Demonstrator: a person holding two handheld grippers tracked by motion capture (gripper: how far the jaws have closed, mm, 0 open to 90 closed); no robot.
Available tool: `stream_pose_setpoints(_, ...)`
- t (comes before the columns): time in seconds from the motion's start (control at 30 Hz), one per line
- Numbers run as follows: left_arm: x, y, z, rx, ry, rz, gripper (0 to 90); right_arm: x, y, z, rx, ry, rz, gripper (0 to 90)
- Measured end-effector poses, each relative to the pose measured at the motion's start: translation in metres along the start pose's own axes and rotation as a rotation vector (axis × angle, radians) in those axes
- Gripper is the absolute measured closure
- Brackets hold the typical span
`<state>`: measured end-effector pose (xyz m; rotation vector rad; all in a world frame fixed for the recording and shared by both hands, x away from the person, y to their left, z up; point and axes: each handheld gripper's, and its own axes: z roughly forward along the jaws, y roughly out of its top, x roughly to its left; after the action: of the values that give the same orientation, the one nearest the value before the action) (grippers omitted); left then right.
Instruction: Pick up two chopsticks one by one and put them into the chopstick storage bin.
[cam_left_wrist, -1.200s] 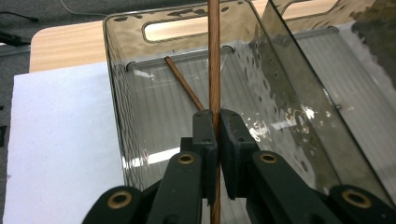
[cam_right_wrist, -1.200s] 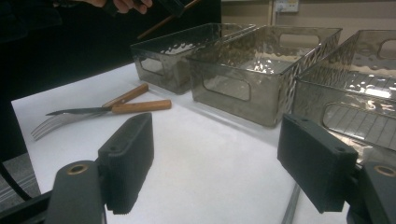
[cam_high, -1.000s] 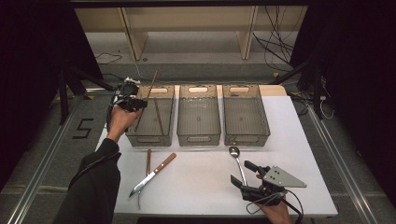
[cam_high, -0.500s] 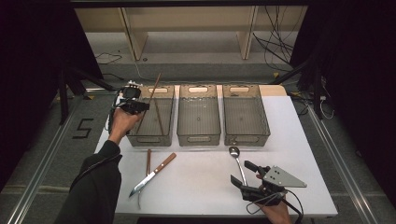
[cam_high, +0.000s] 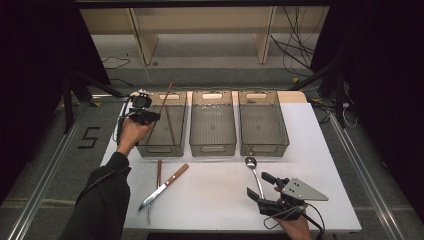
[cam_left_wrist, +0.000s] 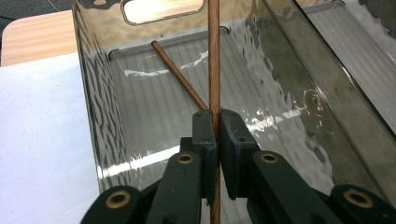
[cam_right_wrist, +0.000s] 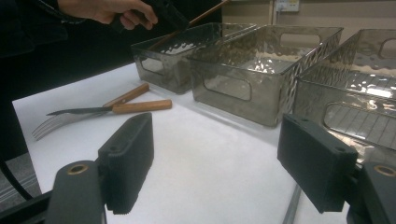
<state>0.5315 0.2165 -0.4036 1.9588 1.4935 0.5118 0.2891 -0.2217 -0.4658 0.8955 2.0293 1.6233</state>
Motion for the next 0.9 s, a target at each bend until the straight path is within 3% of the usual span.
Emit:
stream_pose_setpoints(0.17,0.001,-0.001,0.002,-0.005,0.003,-0.004,83.4,0.000,0.000,0.000,0.000,0.000,0.000,27.8)
stream_pose_setpoints(0.27,0.001,-0.003,0.003,0.013,-0.019,-0.012,72.2,0.000,0.000,0.000,0.000,-0.001,0.000,27.8)
stream_pose_setpoints(0.33,0.000,-0.003,0.002,-0.005,-0.012,-0.006,68.6,0.000,0.000,0.000,0.000,-0.001,0.000,27.8)
stream_pose_setpoints(0.5,-0.002,-0.002,-0.007,-0.010,-0.038,-0.011,57.9,0.000,0.000,0.000,0.001,-0.002,-0.001,27.7)
stream_pose_setpoints(0.73,-0.010,-0.005,-0.034,-0.016,-0.099,-0.001,40.3,0.000,0.000,0.000,-0.001,-0.003,0.000,27.7)
stream_pose_setpoints(0.9,-0.015,-0.014,-0.055,-0.024,-0.129,0.027,34.6,0.000,0.000,0.000,-0.001,-0.002,0.000,27.7)
